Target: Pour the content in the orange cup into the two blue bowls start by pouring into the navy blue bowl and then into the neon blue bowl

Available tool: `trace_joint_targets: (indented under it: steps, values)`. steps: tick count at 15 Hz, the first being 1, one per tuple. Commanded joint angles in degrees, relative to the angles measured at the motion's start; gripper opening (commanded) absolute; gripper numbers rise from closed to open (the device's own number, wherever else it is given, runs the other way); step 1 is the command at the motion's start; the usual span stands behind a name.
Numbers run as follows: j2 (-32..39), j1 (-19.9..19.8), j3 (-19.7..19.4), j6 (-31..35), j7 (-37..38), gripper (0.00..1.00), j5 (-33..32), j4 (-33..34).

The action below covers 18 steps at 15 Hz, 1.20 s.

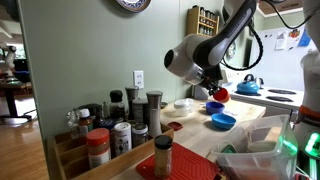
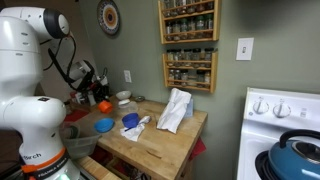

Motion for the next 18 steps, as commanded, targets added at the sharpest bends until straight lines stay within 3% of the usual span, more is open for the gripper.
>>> trace_joint_targets:
  steps: [1,9,18]
  values:
    - [-7.5,-2.6,0.3,11.2,-1.6,0.01,4.5,-6.3]
    - [-16.7,-7.0,-2.1,35.6,0.5,0.01,15.7,-16.5]
    - [-18.8,-10.5,-3.6,56.7,3.5,0.01,22.9,-23.6]
